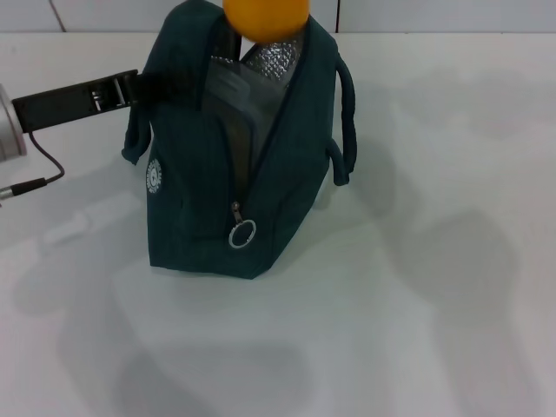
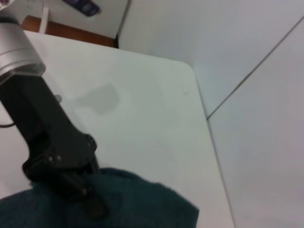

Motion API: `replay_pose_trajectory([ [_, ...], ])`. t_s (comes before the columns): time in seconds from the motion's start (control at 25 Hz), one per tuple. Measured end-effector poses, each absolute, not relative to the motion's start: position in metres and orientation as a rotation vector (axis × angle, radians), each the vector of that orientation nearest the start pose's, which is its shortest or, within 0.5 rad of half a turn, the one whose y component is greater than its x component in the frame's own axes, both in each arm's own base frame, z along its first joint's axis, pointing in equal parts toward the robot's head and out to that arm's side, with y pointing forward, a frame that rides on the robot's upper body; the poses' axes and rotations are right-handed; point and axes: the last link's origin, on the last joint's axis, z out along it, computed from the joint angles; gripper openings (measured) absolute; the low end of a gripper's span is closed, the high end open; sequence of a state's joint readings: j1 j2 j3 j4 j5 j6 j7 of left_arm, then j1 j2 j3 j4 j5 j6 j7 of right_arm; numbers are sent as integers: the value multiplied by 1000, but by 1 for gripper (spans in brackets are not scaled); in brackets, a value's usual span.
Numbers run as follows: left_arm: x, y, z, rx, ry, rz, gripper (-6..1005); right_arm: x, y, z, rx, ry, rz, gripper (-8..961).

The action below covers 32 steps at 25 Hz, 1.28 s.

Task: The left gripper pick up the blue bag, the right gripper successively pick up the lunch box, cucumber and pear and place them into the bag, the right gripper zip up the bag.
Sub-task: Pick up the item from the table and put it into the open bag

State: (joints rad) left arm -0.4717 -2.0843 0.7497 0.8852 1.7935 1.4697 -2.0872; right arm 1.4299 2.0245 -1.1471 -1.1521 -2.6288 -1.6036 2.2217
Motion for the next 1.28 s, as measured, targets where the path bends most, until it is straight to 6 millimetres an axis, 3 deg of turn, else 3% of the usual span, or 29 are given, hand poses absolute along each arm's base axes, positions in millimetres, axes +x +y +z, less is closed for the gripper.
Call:
replay_pose_trajectory([
  [0.72,-247,352,47,-2323,-1340,-1021,31,-98,402,12,-2853,-266,-311,102],
  [1.28,-256,347,49,-2284,-1362,-1028,32,-93,391,12,-2938,-238,-310,117],
])
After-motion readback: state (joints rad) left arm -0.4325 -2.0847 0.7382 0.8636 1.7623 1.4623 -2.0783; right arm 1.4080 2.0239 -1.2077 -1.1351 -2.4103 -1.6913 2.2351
